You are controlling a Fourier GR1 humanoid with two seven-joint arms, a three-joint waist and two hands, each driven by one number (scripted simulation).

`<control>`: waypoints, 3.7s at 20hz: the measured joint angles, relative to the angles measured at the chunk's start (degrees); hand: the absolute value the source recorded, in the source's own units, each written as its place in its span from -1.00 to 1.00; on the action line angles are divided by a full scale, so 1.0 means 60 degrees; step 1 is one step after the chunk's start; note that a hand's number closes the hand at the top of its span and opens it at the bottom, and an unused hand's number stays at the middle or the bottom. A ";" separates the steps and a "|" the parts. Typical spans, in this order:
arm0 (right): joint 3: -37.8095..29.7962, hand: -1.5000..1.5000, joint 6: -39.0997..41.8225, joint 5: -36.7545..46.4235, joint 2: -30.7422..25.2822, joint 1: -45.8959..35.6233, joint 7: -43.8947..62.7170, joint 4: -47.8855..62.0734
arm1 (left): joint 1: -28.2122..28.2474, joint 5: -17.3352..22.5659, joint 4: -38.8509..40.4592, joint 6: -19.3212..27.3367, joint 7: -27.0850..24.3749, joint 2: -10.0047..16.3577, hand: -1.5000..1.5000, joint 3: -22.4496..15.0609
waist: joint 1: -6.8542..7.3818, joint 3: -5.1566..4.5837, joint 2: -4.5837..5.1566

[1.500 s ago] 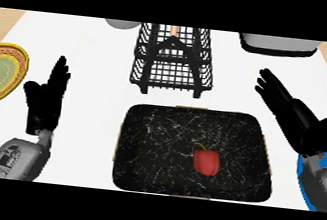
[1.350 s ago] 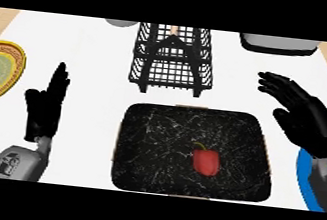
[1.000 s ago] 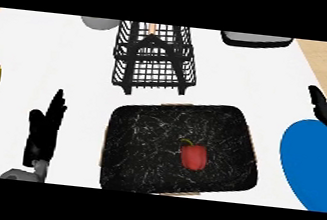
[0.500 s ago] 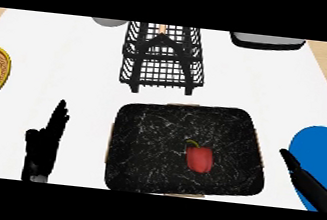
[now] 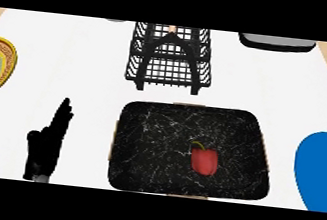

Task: Pick the bell pepper from the tray and place it in the tiered basket

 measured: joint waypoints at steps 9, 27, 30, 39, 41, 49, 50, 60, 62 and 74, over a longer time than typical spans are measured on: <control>0.0425 -1.00 0.1178 0.4119 0.0482 0.1338 0.3261 -0.1282 | -0.0077 -0.0107 -0.0076 -0.0113 0.0003 -0.0066 0.00 -0.0177 | 0.0329 0.0002 0.0102; 0.3268 -1.00 0.6830 1.0543 0.4447 -0.2158 0.7994 0.0259 | -0.0211 -0.0244 0.0087 -0.0310 -0.0002 -0.0250 0.00 -0.0312 | 0.0653 0.0101 0.0061; 0.3576 -1.00 0.7234 1.0427 0.4589 -0.3191 0.8436 0.0747 | -0.0195 -0.0221 0.0161 -0.0337 -0.0055 -0.0257 0.00 -0.0216 | 0.0607 0.0119 0.0036; 0.3345 -1.00 0.8019 0.9303 0.4669 -0.4438 0.9014 0.1950 | -0.0164 -0.0243 0.0162 -0.0324 0.0042 -0.0293 0.00 -0.0120 | 0.0503 0.0132 0.0022; 0.3133 -1.00 0.8166 0.8998 0.4671 -0.4634 0.9053 0.2104 | -0.0133 -0.0214 0.0106 -0.0364 0.0079 -0.0265 0.00 -0.0085 | 0.0498 0.0132 0.0018; 0.2542 -1.00 0.8411 0.8034 0.4677 -0.5439 0.9102 0.2947 | -0.0147 -0.0290 0.0289 -0.0353 -0.0145 -0.0441 0.00 -0.0058 | 0.0443 0.0154 -0.0013; 0.2452 -1.00 0.8412 0.7932 0.4677 -0.5517 0.9108 0.3030 | -0.0144 -0.0261 0.0294 -0.0391 -0.0125 -0.0406 0.00 -0.0012 | 0.0439 0.0155 -0.0015; 0.1900 -1.00 0.8449 0.6929 0.4680 -0.5853 0.9127 0.3530 | -0.0058 -0.0409 0.0102 -0.0325 0.0155 -0.0428 0.00 -0.0029 | 0.0398 0.0144 -0.0032; 0.1879 -1.00 0.8391 0.6813 0.4681 -0.5820 0.9129 0.3669 | -0.0034 -0.0420 0.0078 -0.0374 0.0173 -0.0373 0.00 -0.0001 | 0.0393 0.0142 -0.0034; 0.1922 1.00 0.7975 0.6363 0.4630 -0.6330 0.9000 0.4621 | -0.0167 -0.0523 0.0397 -0.0469 -0.0006 -0.0587 0.00 0.0112 | 0.0359 0.0097 -0.0127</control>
